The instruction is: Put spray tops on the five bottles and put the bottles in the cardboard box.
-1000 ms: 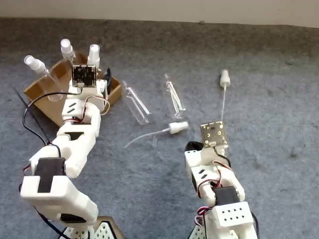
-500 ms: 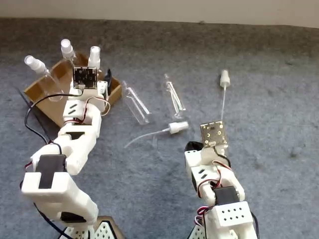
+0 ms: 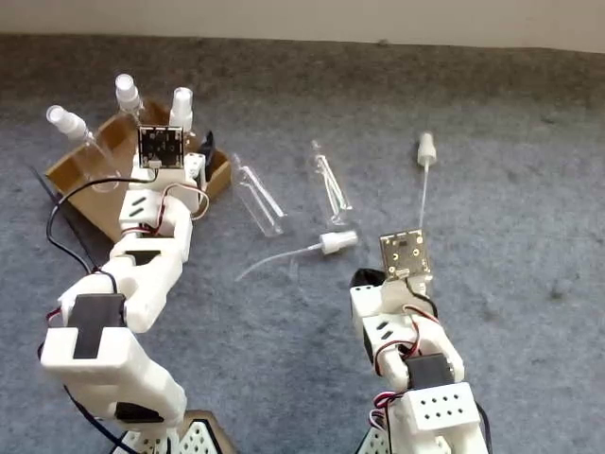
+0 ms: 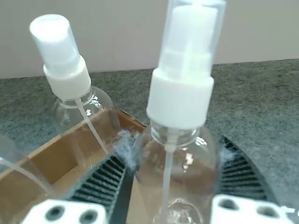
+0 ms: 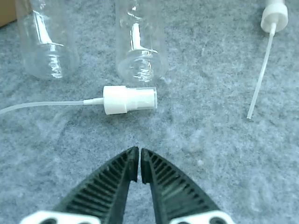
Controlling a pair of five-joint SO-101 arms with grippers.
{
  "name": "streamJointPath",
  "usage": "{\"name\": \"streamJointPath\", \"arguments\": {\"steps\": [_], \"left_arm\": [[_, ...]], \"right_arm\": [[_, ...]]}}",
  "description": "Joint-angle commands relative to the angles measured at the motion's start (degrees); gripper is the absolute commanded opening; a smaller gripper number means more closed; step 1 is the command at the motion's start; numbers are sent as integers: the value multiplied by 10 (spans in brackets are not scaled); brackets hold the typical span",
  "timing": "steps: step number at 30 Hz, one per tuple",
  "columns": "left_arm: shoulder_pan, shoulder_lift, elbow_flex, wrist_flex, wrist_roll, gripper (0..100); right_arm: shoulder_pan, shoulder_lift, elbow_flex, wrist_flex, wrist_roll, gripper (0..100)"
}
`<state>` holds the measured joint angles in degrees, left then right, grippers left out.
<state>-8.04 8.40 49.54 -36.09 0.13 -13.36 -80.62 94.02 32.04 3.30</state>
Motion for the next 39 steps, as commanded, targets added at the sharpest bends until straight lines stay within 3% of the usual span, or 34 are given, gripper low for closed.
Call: {"name": "streamJointPath", "arguments": {"steps": [1,5,10,28,32,39], "left_arm": [[-7,-7,-13,-11,3,165],[-7,-6,-13,-11,1,175],[-7,-8,-8,11,2,260],[-8,-34,-3,25,0,264],[-7,-88,-16,134,0,270],[-9,-140,-65,287,3,377]], "right_arm": [[4,-7,-5,-16,8,5],[5,-7,-5,-16,8,5],[5,-7,-5,-16,8,5],[6,-7,-5,-16,8,5],[6,-7,-5,-16,8,5],[6,-7,-5,-16,8,5]]}}
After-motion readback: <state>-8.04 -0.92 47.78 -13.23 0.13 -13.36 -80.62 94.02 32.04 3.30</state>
